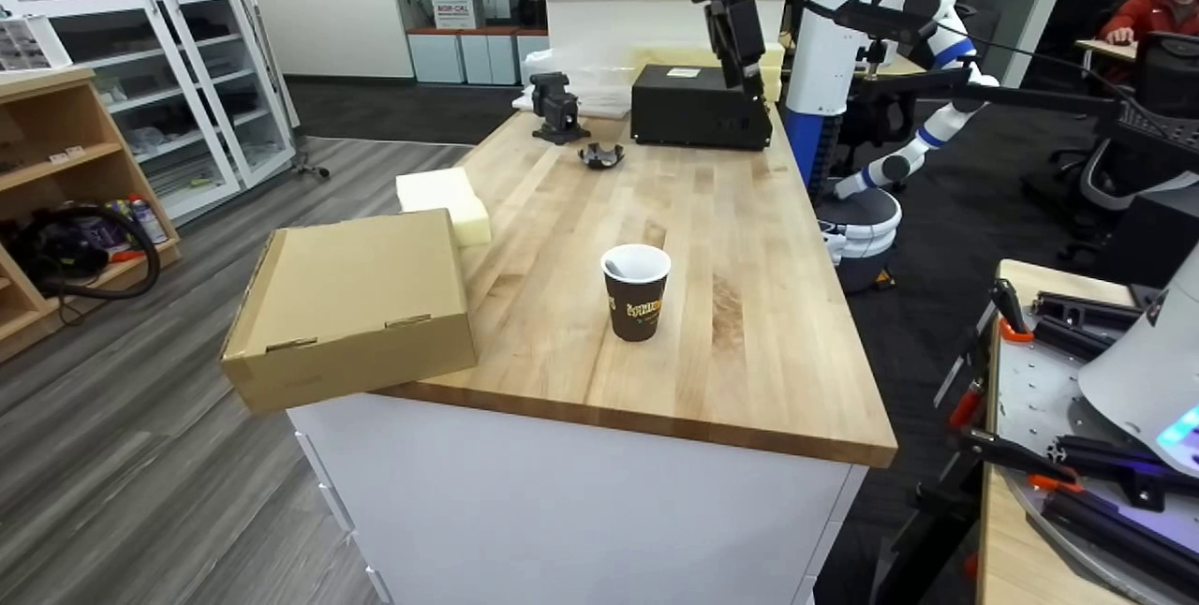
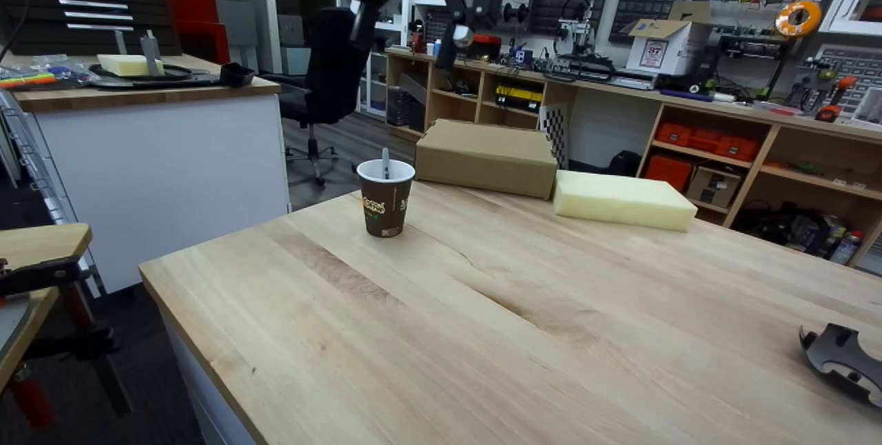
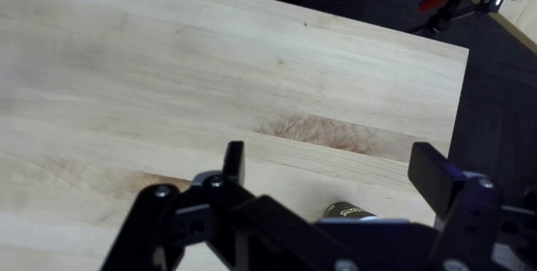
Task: Remove the black sharpie from the cup and put it on the table
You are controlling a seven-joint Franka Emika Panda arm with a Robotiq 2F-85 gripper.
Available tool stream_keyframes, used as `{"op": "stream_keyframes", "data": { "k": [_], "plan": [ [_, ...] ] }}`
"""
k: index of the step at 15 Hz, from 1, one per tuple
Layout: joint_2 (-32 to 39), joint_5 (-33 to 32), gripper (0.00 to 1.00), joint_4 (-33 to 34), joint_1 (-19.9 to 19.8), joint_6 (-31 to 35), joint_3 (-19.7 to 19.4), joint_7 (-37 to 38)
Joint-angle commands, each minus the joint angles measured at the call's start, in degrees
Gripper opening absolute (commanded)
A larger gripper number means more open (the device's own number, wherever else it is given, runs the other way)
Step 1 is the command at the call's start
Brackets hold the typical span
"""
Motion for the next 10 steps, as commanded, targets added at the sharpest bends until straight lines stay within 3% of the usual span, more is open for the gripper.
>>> {"op": "stream_keyframes", "data": {
  "k": [1,7,10],
  "plan": [
    [7.9,-3.4,1.0,10.8,0.3,-3.2,3.1,-7.6],
    [14.4,-5.7,1.0,18.3,1.2,-2.8,7.1,-21.7],
    [17.0,-8.7,1.0,20.5,2.9,-3.4,7.6,-23.0]
  ]
}}
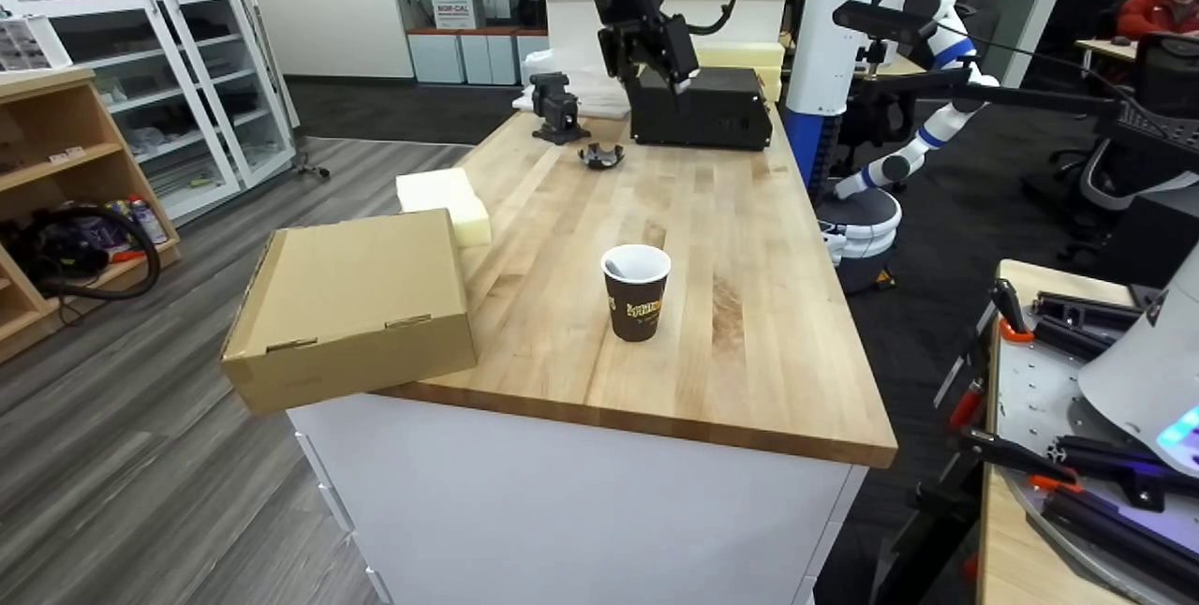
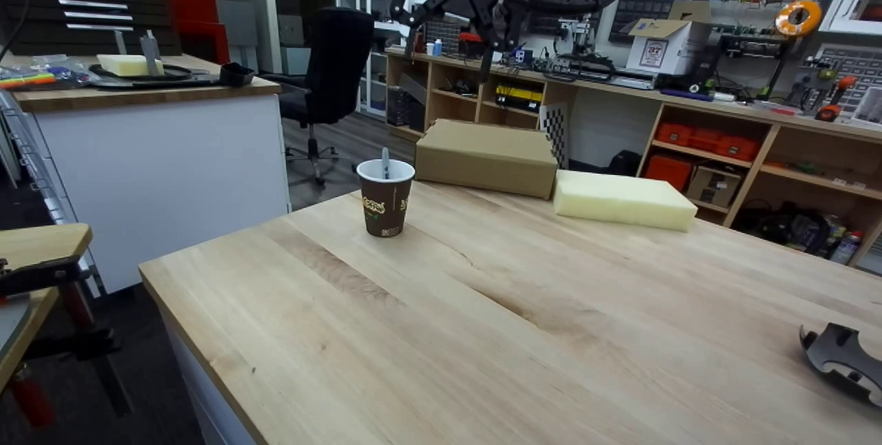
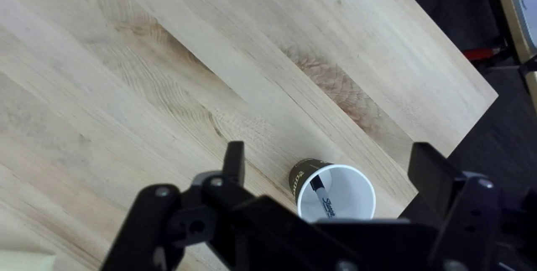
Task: Remove the black sharpie from the cup and put it on the table
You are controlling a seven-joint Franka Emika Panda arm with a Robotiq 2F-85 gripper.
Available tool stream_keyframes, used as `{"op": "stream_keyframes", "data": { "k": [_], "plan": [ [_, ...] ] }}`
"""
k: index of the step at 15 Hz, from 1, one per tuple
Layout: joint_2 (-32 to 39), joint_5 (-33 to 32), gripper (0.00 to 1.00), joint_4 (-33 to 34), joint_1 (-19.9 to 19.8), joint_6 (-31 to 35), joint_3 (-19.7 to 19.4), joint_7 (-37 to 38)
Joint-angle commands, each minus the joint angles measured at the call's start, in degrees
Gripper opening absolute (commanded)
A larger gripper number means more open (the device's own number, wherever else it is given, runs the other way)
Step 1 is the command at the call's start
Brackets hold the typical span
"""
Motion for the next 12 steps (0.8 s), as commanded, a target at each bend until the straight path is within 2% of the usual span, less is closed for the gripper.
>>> {"op": "stream_keyframes", "data": {
  "k": [1,5,12],
  "plan": [
    [4.0,-4.5,1.0,4.9,2.3,-3.2,0.3,-0.3],
    [8.7,-7.4,1.0,8.8,5.0,-4.8,0.0,4.7],
    [18.2,-5.7,1.0,18.3,8.5,-7.1,1.1,12.8]
  ]
}}
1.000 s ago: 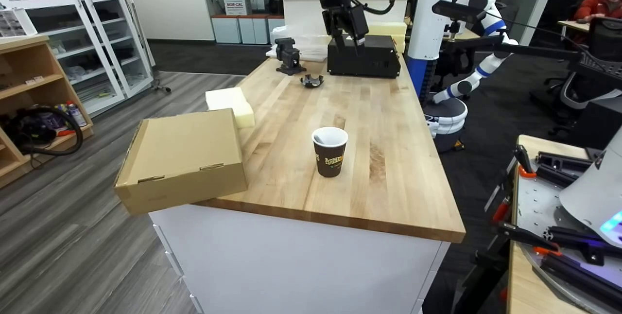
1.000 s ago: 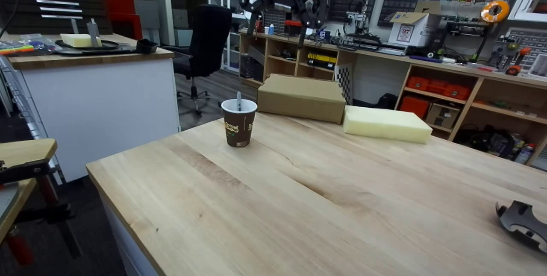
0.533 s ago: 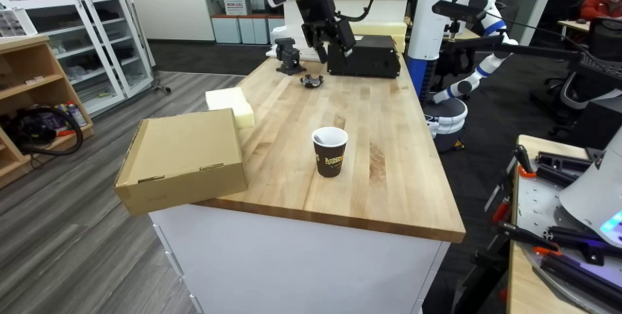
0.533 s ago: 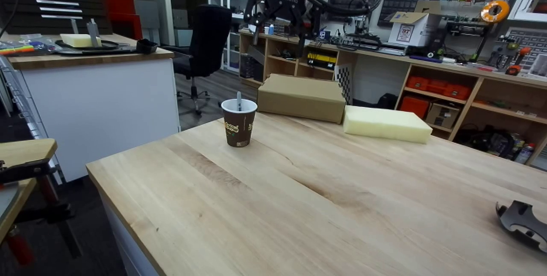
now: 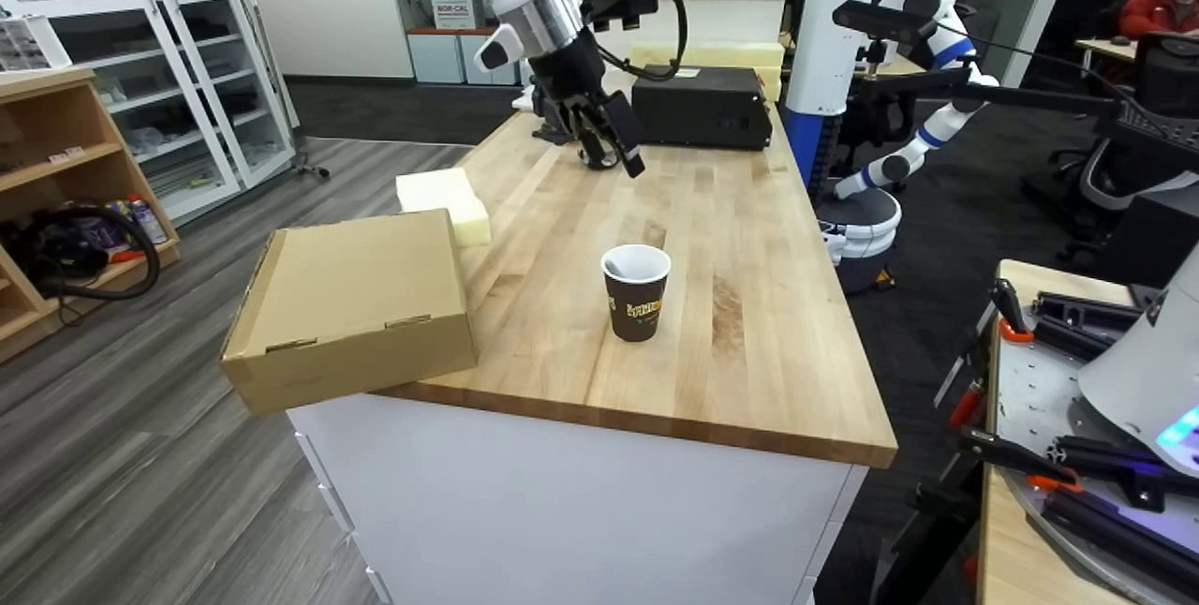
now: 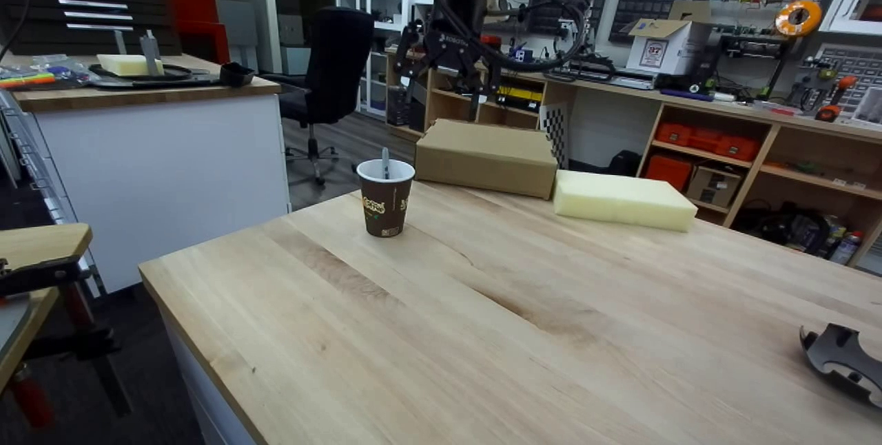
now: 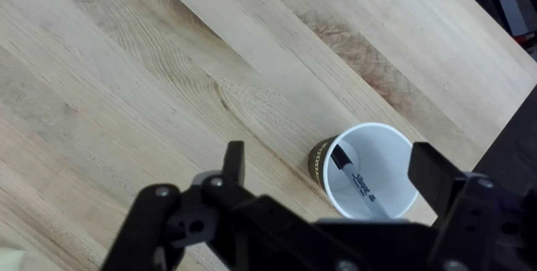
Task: Remove the black sharpie from the cup and put it on the table
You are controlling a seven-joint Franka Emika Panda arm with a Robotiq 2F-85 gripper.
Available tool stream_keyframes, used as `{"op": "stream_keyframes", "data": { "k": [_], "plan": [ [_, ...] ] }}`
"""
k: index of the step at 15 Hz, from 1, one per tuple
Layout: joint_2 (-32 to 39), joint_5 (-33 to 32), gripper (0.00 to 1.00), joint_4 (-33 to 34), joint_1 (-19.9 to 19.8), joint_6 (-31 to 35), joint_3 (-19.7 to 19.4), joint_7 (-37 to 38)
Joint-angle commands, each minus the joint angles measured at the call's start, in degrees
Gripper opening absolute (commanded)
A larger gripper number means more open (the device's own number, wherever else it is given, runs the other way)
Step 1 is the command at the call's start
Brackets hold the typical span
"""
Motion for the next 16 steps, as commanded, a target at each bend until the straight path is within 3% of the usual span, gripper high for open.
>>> {"op": "stream_keyframes", "data": {
  "k": [1,8,16],
  "plan": [
    [5.1,0.2,1.0,6.9,2.2,-4.0,0.8,4.7],
    [7.8,0.8,1.0,7.5,6.1,-4.0,2.8,12.9],
    [6.5,1.2,1.0,4.4,6.7,-7.7,3.7,19.6]
  ]
}}
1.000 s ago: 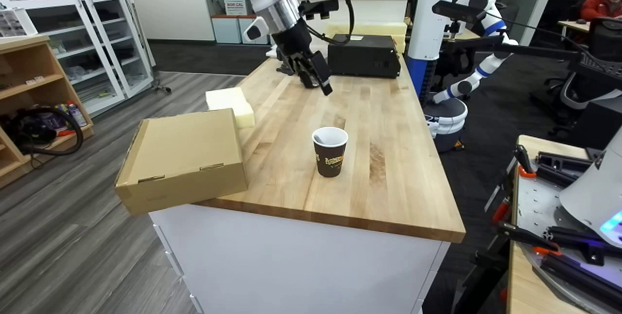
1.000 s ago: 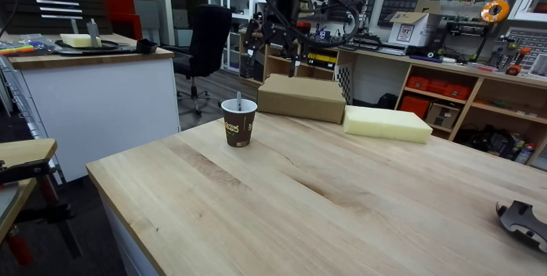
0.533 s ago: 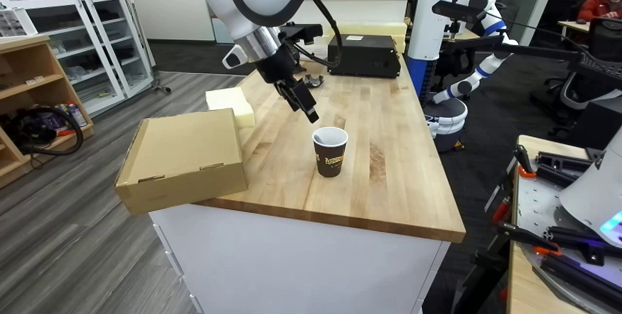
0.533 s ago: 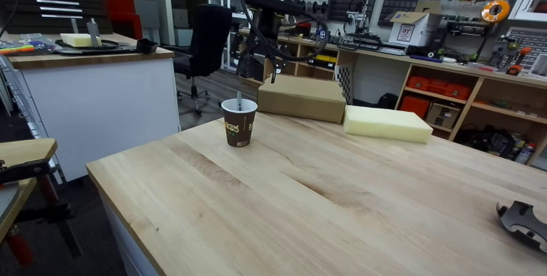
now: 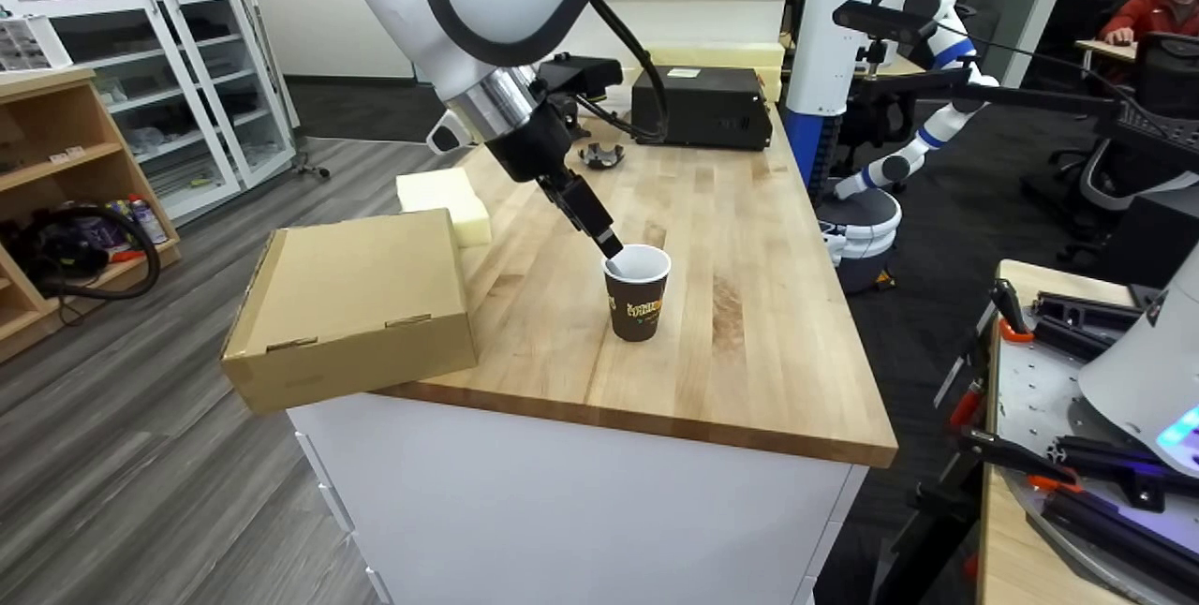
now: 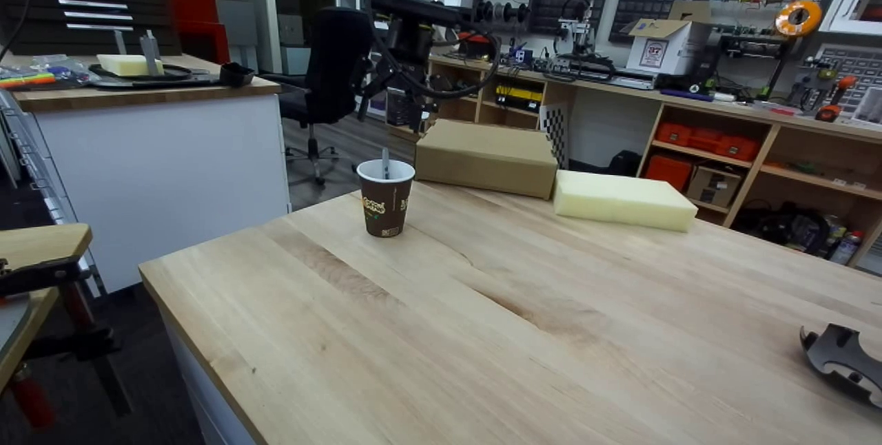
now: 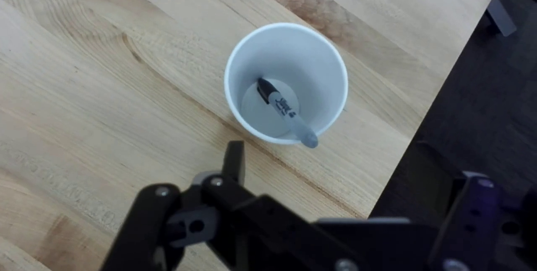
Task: Remove the black sharpie from the cup and put it on the table
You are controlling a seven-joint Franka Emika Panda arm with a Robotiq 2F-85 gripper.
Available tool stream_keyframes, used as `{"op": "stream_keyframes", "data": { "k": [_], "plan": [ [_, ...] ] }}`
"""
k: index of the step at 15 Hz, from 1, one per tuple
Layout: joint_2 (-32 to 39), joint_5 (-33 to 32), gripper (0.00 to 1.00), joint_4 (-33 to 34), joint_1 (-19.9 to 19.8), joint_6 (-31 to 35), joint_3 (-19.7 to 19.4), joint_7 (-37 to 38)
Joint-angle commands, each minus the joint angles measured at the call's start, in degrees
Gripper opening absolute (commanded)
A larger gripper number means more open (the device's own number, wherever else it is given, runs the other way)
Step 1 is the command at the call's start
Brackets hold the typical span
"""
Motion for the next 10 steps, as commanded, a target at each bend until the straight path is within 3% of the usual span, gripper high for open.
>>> {"op": "stream_keyframes", "data": {
  "k": [1,10],
  "plan": [
    [-1.4,0.6,1.0,-1.8,-0.3,-2.5,0.3,2.6],
    [-2.4,-1.1,1.0,-4.1,-2.1,-0.4,-0.3,0.6]
  ]
}}
